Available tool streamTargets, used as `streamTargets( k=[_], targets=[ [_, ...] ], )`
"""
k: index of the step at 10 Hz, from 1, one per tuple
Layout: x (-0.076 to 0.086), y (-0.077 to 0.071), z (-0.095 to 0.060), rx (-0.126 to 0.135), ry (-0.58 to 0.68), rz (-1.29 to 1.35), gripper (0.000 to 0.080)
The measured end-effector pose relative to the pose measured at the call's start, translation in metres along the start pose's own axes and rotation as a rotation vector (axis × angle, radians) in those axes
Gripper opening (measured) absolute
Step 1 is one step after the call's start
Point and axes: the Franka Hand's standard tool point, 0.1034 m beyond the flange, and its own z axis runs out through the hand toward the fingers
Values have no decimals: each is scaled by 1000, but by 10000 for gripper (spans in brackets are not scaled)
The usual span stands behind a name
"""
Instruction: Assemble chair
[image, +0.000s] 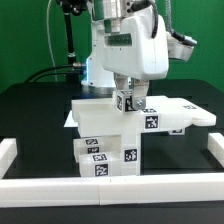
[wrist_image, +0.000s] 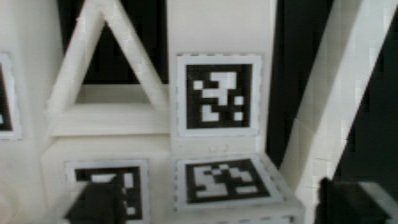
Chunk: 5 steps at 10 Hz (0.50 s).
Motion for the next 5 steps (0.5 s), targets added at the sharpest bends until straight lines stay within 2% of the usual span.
streamTargets(
  k=[2,5],
  targets=[
    [-6,0,1,-20,-9,-334,643],
    [-4,2,2,-21,-10,-531,649]
  ],
)
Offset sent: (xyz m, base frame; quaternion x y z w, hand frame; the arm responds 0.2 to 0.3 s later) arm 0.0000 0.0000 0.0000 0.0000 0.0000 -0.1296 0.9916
